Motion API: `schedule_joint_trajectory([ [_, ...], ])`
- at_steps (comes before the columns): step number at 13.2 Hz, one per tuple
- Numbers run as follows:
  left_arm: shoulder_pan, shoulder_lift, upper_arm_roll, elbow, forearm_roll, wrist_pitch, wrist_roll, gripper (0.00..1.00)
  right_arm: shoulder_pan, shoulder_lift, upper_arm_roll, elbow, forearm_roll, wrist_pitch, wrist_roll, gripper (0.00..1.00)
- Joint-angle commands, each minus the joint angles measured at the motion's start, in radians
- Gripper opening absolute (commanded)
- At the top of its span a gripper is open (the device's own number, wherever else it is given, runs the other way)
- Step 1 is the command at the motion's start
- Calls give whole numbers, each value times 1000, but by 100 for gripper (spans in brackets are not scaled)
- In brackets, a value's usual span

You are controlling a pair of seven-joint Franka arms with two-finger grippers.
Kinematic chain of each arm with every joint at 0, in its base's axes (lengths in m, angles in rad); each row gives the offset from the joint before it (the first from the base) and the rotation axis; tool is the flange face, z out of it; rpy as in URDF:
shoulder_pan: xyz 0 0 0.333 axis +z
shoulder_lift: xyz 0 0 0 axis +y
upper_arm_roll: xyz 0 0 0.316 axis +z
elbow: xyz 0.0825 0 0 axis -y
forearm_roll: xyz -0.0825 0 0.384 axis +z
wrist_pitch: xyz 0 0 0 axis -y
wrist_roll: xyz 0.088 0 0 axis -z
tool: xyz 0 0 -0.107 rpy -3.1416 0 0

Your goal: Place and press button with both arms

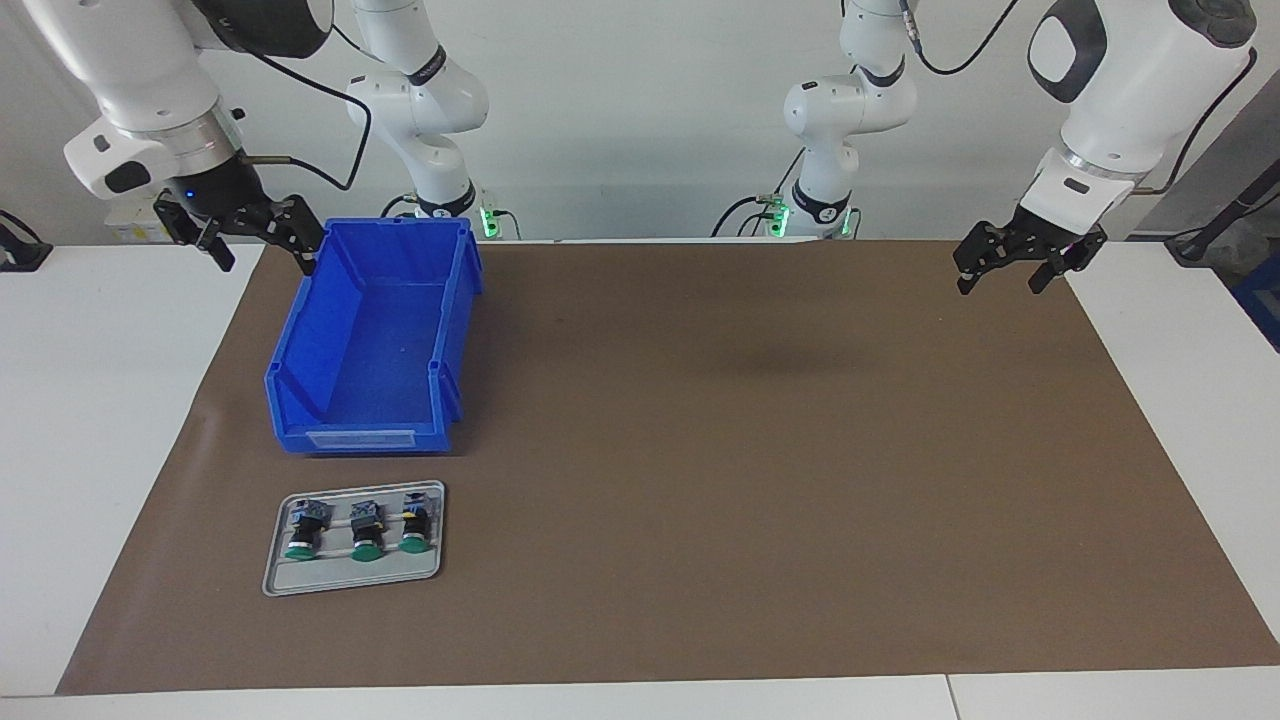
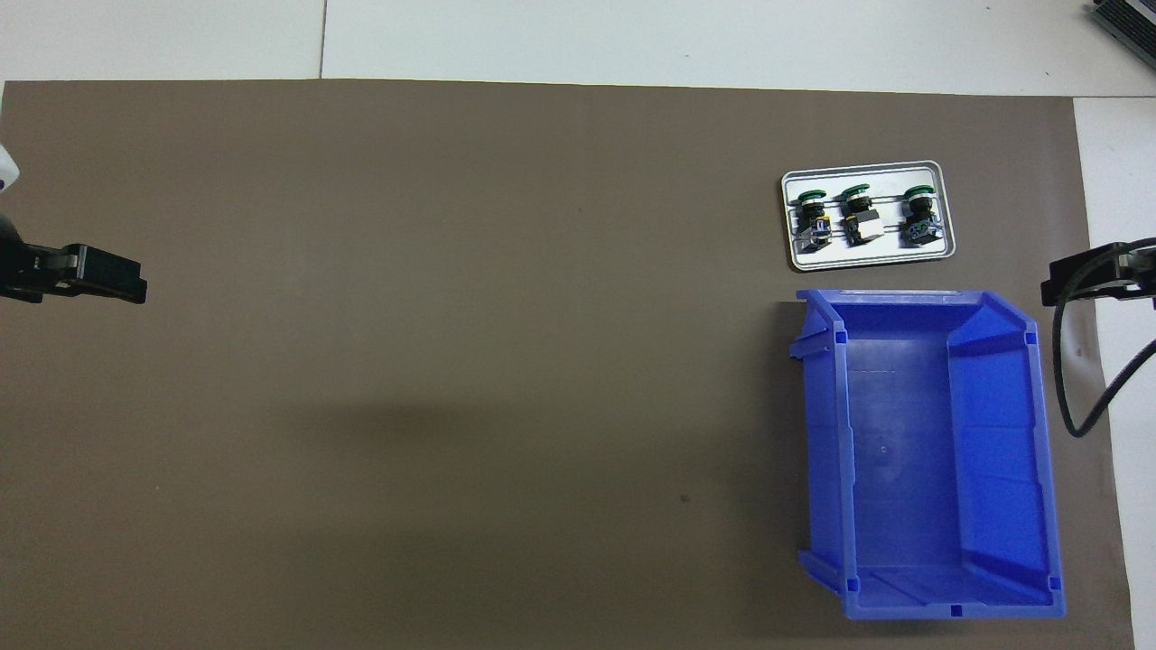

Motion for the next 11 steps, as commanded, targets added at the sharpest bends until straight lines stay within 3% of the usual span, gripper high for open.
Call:
schedule_joint_trajectory([
  [1, 5, -30, -1, -33, 16, 7, 8, 100, 3, -45, 9, -89, 10, 87, -22, 100],
  [5, 5, -30, -1, -33, 16, 7, 8, 100, 0, -22, 11, -175, 11, 291, -53, 100],
  [11, 5, -30, -1, -33, 16, 7, 10, 100, -1, 298, 21, -157, 62, 680, -123, 100],
])
